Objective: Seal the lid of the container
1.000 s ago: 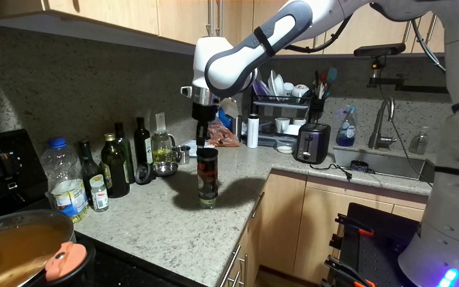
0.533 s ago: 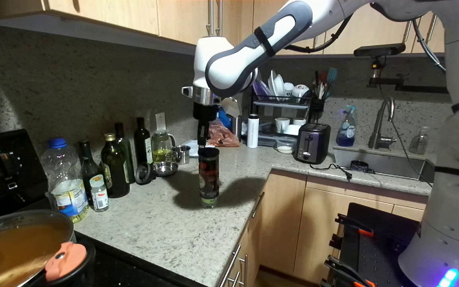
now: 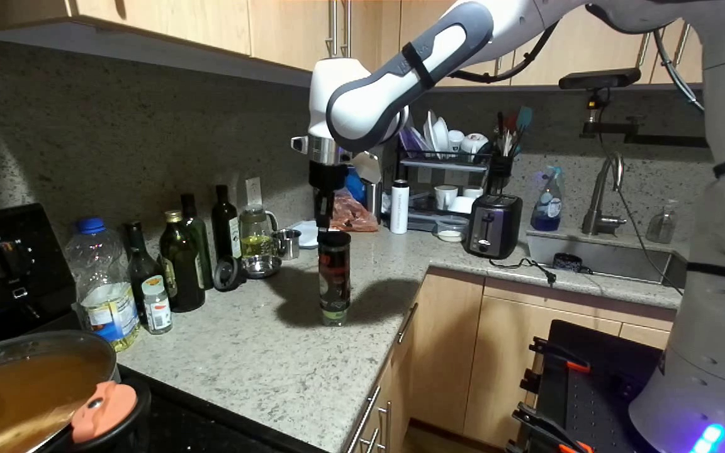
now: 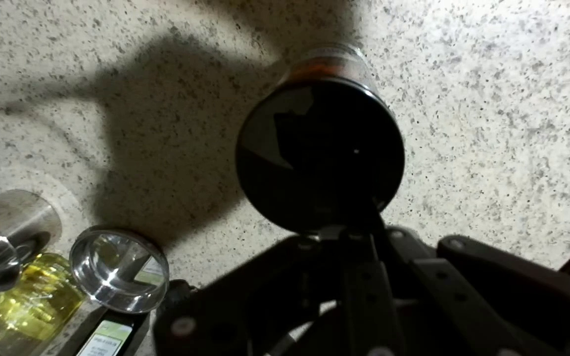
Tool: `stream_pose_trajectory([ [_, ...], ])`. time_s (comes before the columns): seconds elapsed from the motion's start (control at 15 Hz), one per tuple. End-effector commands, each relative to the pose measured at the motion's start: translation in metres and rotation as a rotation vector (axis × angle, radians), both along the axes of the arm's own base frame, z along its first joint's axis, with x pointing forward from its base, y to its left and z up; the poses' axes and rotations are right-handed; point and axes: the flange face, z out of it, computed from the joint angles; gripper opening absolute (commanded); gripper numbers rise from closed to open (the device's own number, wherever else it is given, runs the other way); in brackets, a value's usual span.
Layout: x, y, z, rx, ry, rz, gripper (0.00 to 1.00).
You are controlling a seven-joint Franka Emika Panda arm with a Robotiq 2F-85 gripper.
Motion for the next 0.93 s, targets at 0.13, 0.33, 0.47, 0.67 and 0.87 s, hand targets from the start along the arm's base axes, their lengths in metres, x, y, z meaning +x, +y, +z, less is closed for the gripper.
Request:
stream_pose_trajectory([
  [0.13, -0.008, -0.025, -0.040, -0.032, 0.093, -0.049, 0.00],
  [0.33, -0.009, -0.031, -0.034, -0.038, 0.079, -0.064, 0.00],
  [0.47, -0.009, -0.035, -0.030, -0.039, 0.074, -0.068, 0.00],
  [0.67, -0.010, -0.039, -0.014, -0.021, 0.048, -0.071, 0.00],
  [0.87, -0.018, -0.044, 0.008, -0.011, 0.035, -0.084, 0.00],
])
